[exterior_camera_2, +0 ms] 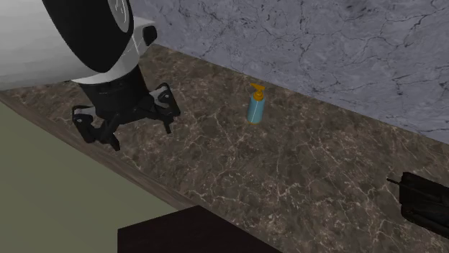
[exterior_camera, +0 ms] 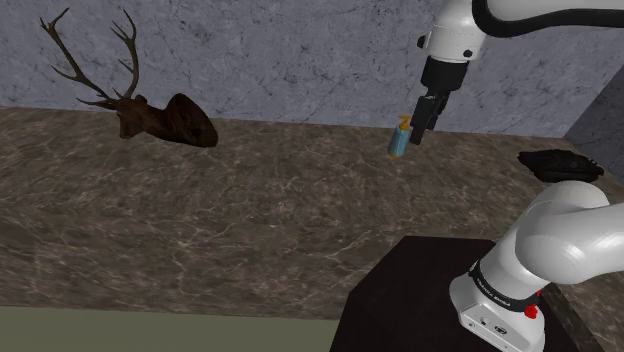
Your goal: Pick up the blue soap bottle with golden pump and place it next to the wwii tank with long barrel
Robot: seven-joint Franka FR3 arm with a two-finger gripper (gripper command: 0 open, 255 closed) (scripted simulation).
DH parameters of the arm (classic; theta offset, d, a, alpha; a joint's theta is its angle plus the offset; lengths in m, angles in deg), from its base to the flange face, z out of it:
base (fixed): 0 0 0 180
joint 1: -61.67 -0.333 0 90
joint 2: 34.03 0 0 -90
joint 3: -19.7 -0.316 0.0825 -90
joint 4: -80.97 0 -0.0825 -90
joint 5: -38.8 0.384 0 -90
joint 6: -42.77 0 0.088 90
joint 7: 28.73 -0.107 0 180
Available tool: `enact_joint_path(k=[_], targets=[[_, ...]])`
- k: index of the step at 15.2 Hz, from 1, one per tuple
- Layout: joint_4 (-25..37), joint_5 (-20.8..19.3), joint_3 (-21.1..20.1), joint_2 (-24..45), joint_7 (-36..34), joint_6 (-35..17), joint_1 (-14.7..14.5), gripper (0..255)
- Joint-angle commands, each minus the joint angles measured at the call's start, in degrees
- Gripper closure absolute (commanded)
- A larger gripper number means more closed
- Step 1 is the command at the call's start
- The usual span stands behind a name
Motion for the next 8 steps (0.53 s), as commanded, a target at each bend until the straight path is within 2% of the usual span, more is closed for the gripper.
enact_joint_path(k=[1, 8], targets=[[0.0, 0.0, 0.0, 0.0, 0.0, 0.0, 0.0, 0], [0.4, -4.8, 7.4, 7.1, 8.4, -7.4, 3.4, 0]])
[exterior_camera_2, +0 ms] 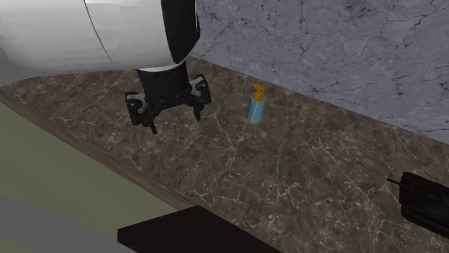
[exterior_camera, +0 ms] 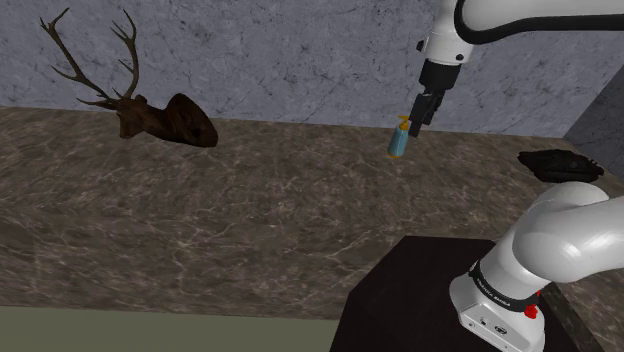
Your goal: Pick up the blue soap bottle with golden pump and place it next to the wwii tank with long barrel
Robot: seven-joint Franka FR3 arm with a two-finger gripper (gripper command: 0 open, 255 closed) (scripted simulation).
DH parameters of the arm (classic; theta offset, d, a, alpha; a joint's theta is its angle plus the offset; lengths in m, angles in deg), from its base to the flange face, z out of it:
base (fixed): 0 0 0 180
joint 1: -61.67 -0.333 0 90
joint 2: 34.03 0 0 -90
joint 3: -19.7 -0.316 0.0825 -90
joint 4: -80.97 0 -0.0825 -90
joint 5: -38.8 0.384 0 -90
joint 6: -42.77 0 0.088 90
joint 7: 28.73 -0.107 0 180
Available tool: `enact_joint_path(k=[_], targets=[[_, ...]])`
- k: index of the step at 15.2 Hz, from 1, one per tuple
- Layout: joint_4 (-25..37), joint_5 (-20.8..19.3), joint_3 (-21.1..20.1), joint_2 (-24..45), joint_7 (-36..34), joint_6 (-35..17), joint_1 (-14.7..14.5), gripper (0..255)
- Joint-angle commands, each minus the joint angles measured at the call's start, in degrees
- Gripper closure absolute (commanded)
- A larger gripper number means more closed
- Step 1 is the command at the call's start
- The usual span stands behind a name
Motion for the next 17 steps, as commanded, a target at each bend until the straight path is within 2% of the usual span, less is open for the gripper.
enact_joint_path(k=[1, 9, 17], targets=[[0.8, -1.3, 2.4, 2.8, 2.7, -2.3, 1.0, 0], [6.1, -3.4, 10.4, 14.8, 12.1, -10.1, 3.6, 0], [15.8, -0.5, 17.5, 29.5, 22.3, -15.5, 5.2, 0]])
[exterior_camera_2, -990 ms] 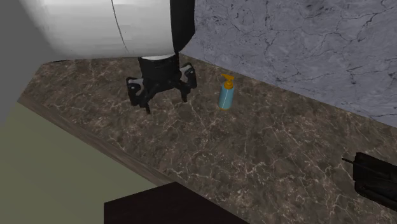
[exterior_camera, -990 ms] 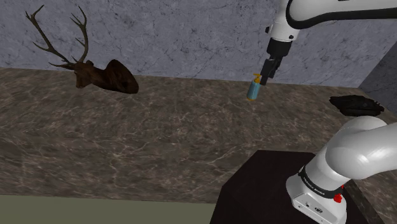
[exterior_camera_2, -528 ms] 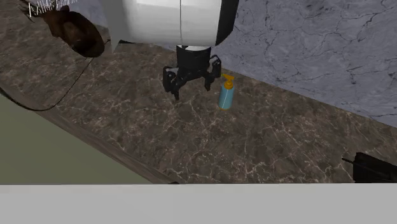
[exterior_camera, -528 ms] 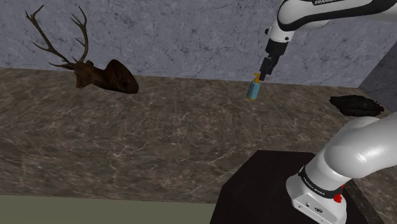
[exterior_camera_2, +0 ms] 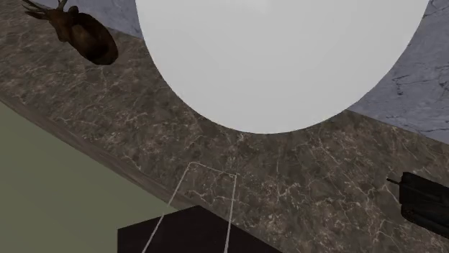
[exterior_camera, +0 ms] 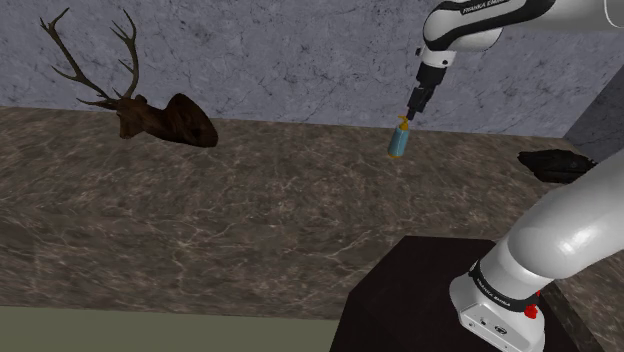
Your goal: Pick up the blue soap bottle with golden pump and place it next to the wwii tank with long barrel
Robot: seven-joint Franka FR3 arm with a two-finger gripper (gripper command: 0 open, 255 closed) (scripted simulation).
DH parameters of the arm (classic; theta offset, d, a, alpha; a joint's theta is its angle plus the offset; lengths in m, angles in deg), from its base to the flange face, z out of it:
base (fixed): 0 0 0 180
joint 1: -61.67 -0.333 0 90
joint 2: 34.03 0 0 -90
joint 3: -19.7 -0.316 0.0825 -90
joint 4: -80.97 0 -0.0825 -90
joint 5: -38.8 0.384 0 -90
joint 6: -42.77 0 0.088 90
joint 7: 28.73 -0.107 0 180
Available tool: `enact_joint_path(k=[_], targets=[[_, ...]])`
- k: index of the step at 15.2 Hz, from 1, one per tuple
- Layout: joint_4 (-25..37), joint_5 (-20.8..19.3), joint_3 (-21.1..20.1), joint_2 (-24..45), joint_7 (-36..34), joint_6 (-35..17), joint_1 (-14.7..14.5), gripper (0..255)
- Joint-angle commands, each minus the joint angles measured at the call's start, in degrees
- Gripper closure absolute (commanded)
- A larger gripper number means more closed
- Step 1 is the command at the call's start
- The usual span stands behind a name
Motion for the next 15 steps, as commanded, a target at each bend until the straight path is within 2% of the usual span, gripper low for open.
enact_joint_path(k=[1, 7, 15], targets=[[2.6, 1.3, 1.6, 3.7, 2.7, -1.1, 0.5, 0], [13.0, 7.1, 4.8, 16.0, 10.8, -2.1, 2.9, 0], [9.4, 8.4, 4.5, 18.0, 11.7, -7.5, 2.9, 0]])
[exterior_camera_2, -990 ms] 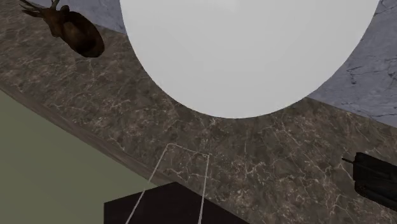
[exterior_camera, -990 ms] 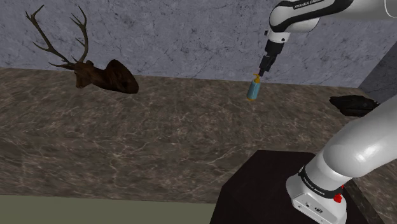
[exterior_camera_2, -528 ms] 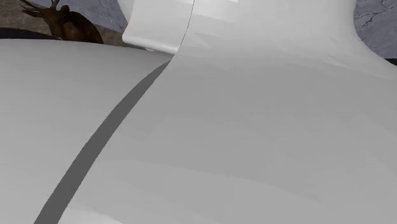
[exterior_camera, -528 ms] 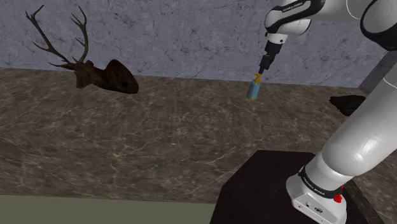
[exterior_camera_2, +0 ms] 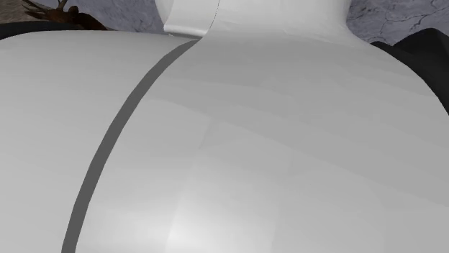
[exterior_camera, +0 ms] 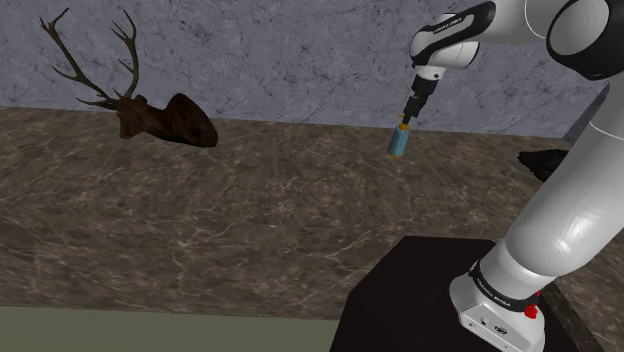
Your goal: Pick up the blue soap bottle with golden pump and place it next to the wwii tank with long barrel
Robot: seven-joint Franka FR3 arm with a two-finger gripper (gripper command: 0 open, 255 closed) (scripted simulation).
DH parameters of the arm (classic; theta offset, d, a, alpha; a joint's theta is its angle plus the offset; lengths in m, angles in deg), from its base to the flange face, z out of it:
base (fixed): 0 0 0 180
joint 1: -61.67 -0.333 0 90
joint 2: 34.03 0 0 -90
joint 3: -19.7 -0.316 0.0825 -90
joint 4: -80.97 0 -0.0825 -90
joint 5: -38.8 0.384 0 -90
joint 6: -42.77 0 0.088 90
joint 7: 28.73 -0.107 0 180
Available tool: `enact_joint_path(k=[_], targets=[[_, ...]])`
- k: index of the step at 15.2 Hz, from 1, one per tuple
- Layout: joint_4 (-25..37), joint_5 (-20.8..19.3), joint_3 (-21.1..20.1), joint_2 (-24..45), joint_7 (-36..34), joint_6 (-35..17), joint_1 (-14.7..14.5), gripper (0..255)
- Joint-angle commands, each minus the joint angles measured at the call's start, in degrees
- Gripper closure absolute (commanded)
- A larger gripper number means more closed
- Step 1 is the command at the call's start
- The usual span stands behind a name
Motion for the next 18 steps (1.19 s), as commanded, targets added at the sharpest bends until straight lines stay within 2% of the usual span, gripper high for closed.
enact_joint_path(k=[1, 7, 8, 18], targets=[[-0.4, 0.2, 0.0, 0.2, 0.1, -0.6, 0.0, 0], [-0.4, 0.2, 0.0, 0.3, 0.1, -0.6, 0.0, 0], [-0.4, 0.2, 0.0, 0.3, 0.1, -0.6, 0.0, 255], [0.1, 0.0, 0.0, -0.1, 0.0, 0.1, 0.0, 255]])
